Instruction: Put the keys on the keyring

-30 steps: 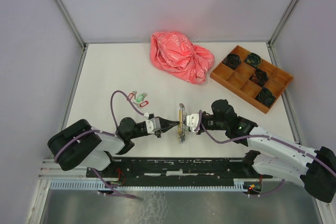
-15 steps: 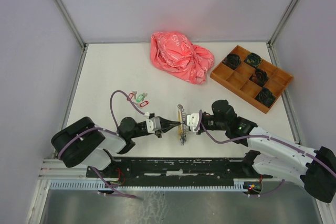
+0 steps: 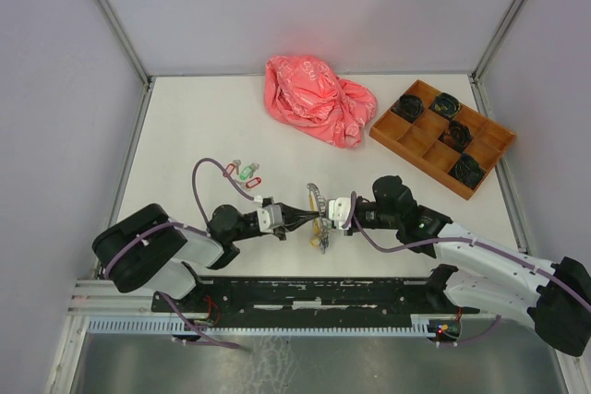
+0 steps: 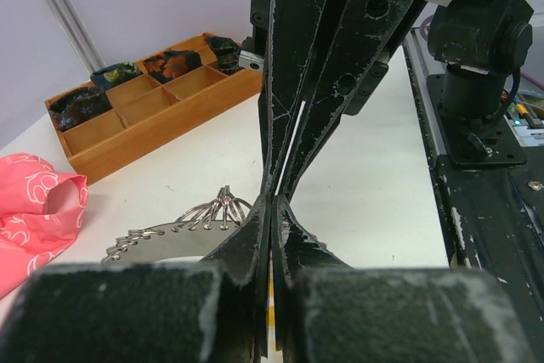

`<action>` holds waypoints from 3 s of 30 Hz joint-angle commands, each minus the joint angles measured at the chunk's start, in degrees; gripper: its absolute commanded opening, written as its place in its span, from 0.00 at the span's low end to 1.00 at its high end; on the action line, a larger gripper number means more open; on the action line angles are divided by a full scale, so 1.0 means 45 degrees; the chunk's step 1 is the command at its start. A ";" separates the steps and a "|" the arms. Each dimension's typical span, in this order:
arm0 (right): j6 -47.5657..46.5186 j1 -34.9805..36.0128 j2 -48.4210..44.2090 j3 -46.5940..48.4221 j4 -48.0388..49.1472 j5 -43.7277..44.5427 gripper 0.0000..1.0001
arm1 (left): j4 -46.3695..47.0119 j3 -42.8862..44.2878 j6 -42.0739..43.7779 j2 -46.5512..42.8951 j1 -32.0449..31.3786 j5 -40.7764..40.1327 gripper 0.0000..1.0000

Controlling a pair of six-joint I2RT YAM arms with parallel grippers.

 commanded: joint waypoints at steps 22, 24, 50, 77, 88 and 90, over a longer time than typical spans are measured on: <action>0.1579 0.0137 -0.0178 -0.0260 0.4314 -0.1039 0.01 | 0.2822 0.0004 -0.1438 0.1323 -0.0353 -0.0894 0.03; 0.1572 0.0134 -0.0163 -0.0299 0.4326 -0.1037 0.01 | 0.2831 -0.0008 -0.1529 0.1264 -0.0356 -0.1051 0.03; 0.1768 -0.0156 -0.1177 -0.0920 0.2787 0.1351 0.01 | 0.0127 -0.0844 -0.3793 -0.0556 -0.0291 -0.5414 0.03; 0.1973 -0.0166 -0.0952 -0.0818 0.2065 0.1580 0.01 | -0.6729 -0.0166 -0.1260 -0.1781 -0.0292 -0.9672 0.03; 0.1877 -0.0167 -0.0932 -0.0806 0.1873 0.1575 0.00 | -0.0400 -0.0505 -0.0724 0.2968 -0.0256 -0.9692 0.03; 0.1833 -0.0151 -0.0979 -0.0788 0.1797 0.1609 0.01 | -0.0093 -0.0625 -0.0808 0.3151 -0.0257 -0.9810 0.04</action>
